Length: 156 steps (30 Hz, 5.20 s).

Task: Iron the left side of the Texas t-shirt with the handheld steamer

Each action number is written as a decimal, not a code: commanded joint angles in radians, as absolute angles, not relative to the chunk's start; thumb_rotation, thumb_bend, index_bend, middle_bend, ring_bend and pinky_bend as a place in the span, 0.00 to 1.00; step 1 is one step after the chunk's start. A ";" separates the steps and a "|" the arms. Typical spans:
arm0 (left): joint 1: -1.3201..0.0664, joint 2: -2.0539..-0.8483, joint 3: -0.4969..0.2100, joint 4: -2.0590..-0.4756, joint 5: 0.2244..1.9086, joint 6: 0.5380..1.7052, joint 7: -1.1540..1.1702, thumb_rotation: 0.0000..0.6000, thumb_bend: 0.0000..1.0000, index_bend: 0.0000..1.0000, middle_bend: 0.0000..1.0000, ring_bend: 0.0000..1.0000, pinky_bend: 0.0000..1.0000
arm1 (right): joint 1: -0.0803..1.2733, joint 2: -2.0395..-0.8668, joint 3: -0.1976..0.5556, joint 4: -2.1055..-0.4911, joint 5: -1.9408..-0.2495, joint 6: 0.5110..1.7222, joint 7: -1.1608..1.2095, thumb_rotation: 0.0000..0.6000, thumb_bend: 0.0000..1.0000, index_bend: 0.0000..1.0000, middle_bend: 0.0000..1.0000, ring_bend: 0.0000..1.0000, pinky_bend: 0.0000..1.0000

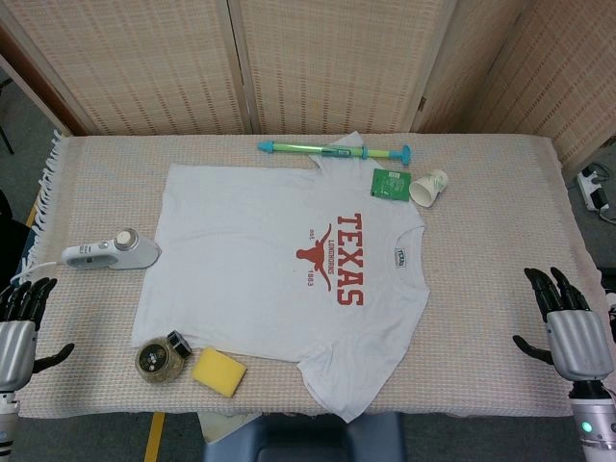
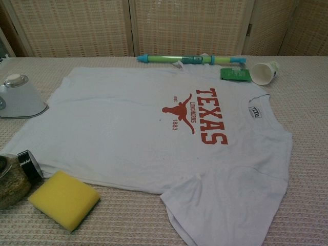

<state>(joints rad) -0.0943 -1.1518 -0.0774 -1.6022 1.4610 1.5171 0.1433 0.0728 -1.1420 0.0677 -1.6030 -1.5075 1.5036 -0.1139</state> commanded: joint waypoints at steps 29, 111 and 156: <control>-0.344 -1.197 -0.229 -1.457 1.255 1.177 0.091 1.00 0.17 0.19 0.17 0.11 0.12 | 0.095 -1.044 0.087 -1.723 -1.528 1.499 -0.263 1.00 0.00 0.00 0.10 0.00 0.18; -0.694 -1.761 -0.178 -0.386 1.323 0.900 -0.608 1.00 0.56 0.91 1.00 0.85 0.81 | 0.101 -1.047 0.072 -1.812 -1.493 1.468 -0.347 1.00 0.00 0.00 0.10 0.00 0.18; -0.853 -1.842 -0.196 -0.722 1.315 0.894 0.032 1.00 0.58 0.90 1.00 0.85 0.81 | 0.575 -1.328 -0.048 -1.564 -1.549 0.764 0.049 0.98 1.00 0.00 0.04 0.00 0.08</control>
